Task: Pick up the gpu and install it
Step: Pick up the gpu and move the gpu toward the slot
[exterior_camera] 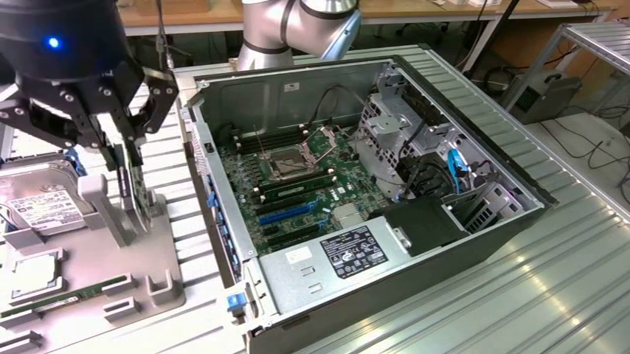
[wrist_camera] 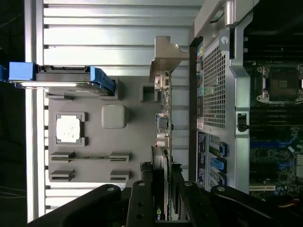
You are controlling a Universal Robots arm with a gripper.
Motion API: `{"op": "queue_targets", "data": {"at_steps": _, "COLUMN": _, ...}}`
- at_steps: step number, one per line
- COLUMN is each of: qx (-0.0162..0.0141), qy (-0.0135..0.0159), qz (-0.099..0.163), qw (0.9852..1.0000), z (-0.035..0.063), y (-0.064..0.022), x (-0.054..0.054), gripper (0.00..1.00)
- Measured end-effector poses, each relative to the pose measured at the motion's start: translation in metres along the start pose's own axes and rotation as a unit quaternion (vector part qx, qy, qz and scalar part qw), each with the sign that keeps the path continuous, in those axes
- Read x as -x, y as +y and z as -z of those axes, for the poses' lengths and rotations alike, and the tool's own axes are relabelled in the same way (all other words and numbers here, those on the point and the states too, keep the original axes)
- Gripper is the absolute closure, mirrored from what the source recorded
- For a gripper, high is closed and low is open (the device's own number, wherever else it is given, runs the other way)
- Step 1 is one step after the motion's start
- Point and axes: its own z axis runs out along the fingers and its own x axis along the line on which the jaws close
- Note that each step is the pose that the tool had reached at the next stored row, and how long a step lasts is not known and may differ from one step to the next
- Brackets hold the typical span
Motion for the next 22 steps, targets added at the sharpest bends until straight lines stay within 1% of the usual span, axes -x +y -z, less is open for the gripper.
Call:
{"op": "queue_targets", "data": {"at_steps": 3, "qx": 0.0001, "qy": 0.0002, "qz": 0.0, "qw": 1.0, "z": 0.0166, "y": -0.0023, "x": 0.009, "gripper": 0.74}}
{"op": "queue_targets", "data": {"at_steps": 4, "qx": 0.0001, "qy": 0.0005, "qz": 0.0, "qw": 1.0, "z": 0.0207, "y": -0.0031, "x": 0.012, "gripper": 0.74}}
{"op": "queue_targets", "data": {"at_steps": 5, "qx": 0.0009, "qy": 0.0013, "qz": 0.0, "qw": 1.0, "z": 0.0353, "y": -0.0061, "x": 0.024, "gripper": 0.74}}
{"op": "queue_targets", "data": {"at_steps": 8, "qx": 0.003, "qy": 0.0025, "qz": 0.0, "qw": 1.0, "z": 0.0522, "y": -0.0084, "x": 0.041, "gripper": 0.74}}
{"op": "queue_targets", "data": {"at_steps": 10, "qx": 0.0046, "qy": 0.0033, "qz": 0.0, "qw": 1.0, "z": 0.0583, "y": -0.0088, "x": 0.051, "gripper": 0.74}}
{"op": "queue_targets", "data": {"at_steps": 15, "qx": 0.0069, "qy": 0.0053, "qz": 0.0, "qw": 1.0, "z": 0.0594, "y": -0.0089, "x": 0.075, "gripper": 0.74}}
{"op": "queue_targets", "data": {"at_steps": 16, "qx": 0.0079, "qy": 0.0058, "qz": 0.0, "qw": 1.0, "z": 0.0592, "y": -0.0089, "x": 0.082, "gripper": 0.74}}
{"op": "queue_targets", "data": {"at_steps": 18, "qx": 0.0086, "qy": 0.0064, "qz": -0.001, "qw": 0.9999, "z": 0.0588, "y": -0.009, "x": 0.09, "gripper": 0.74}}
{"op": "queue_targets", "data": {"at_steps": 22, "qx": 0.0091, "qy": 0.0089, "qz": -0.001, "qw": 0.9999, "z": 0.057, "y": -0.0091, "x": 0.109, "gripper": 0.74}}
